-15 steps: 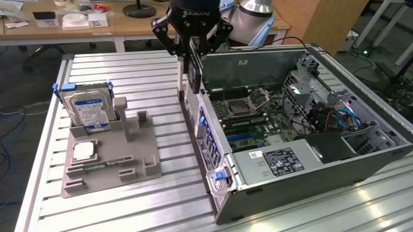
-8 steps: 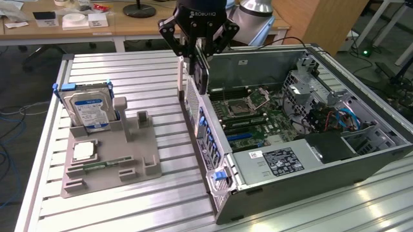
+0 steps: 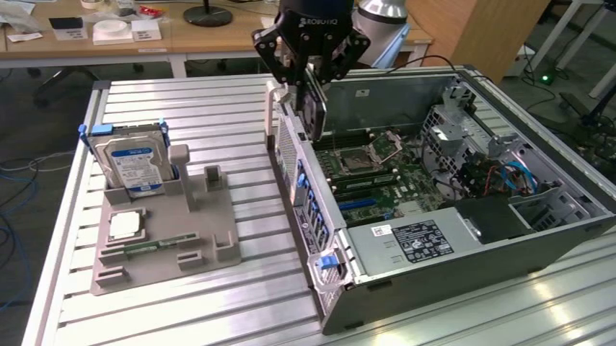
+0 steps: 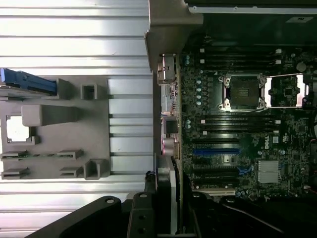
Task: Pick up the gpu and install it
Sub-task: 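Pick up the gpu and move the gpu toward the slot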
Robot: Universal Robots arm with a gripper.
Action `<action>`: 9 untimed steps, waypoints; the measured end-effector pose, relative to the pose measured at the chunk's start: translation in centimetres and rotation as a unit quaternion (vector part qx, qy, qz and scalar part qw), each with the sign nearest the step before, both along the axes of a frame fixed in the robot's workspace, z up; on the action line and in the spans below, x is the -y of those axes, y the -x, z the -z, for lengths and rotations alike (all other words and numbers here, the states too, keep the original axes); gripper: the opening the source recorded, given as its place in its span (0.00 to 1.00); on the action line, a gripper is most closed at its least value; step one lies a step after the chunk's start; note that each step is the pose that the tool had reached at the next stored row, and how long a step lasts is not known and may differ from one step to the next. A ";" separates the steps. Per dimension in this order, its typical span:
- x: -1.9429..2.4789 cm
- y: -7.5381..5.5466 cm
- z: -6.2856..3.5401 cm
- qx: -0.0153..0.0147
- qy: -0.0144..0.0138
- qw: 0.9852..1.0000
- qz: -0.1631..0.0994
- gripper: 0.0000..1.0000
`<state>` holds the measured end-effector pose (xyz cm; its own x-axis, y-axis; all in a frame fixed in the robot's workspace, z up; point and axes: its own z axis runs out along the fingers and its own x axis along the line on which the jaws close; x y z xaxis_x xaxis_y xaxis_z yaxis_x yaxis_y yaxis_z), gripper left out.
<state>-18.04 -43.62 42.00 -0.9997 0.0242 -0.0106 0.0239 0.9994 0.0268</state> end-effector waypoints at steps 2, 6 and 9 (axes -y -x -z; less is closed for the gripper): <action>0.00 -0.6 0.02 0.000 0.000 1.000 0.000 0.28; 0.00 -1.7 0.06 0.000 0.000 1.000 0.000 0.28; 0.00 -2.5 0.08 0.000 0.000 1.000 0.000 0.28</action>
<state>-15.52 -43.62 41.91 -0.9996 0.0243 -0.0105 0.0240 0.9994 0.0267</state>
